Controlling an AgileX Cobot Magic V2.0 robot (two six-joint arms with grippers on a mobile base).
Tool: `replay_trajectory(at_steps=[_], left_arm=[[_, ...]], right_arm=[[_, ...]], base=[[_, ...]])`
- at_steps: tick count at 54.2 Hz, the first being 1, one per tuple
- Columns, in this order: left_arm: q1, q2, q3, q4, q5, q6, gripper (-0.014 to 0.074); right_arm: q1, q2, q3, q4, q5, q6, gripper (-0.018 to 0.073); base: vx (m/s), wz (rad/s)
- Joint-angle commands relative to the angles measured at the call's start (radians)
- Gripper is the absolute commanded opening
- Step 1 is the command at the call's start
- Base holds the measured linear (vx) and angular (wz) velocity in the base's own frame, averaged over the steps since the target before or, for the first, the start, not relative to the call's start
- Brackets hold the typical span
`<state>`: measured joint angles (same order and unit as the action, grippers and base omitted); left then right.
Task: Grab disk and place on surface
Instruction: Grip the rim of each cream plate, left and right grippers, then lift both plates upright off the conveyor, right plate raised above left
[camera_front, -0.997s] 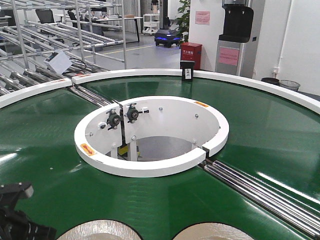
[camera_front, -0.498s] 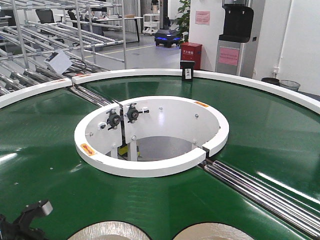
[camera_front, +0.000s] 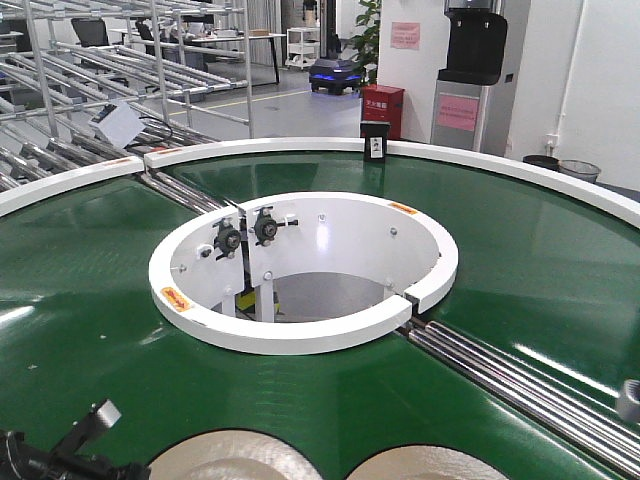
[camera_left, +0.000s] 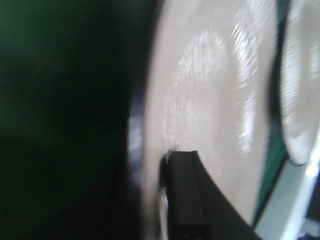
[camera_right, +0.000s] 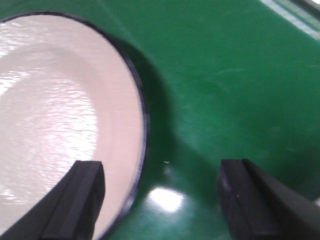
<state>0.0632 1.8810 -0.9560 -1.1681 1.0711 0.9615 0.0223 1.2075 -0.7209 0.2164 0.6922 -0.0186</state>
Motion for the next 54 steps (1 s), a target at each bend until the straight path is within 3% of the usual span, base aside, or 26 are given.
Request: replay_trajectory(at_steps=[1,14,22,28,43,54], left_arm=[[-0.001,-0.04,-0.021,-0.099,0.069,0.02,0.0005],[0.081,-0.111,-0.021,-0.199,0.055,0.019,-0.0004],[0.164,-0.186,-0.021,-0.208,0.047,0.008,-0.0004],[0.208,-0.242,-0.021,-0.231,0.056,-0.053,-0.0004],[0.205,-0.404,-0.021,-0.354,0.065,-0.187,-0.0001],[0.203,-0.507,-0.021,-0.35,0.013,-0.265,-0.0001]], right_arm=[[-0.04,0.063,-0.067,0.122,-0.003,-0.097,0.0533],[-0.17,0.204,-0.07,0.512,0.016,-0.461,0.0533],[-0.172,0.253,-0.07,0.602,0.022,-0.566,0.0533],[-0.172,0.288,-0.07,0.683,0.039,-0.636,0.0533],[-0.172,0.381,-0.07,0.821,0.044,-0.758,0.0533],[-0.171,0.449,-0.067,0.953,0.126,-0.864,0.0531]], base=[[0.0,0.0],[0.0,0.0],[0.0,0.0],[0.0,0.0],[0.0,0.0],[0.0,0.0]])
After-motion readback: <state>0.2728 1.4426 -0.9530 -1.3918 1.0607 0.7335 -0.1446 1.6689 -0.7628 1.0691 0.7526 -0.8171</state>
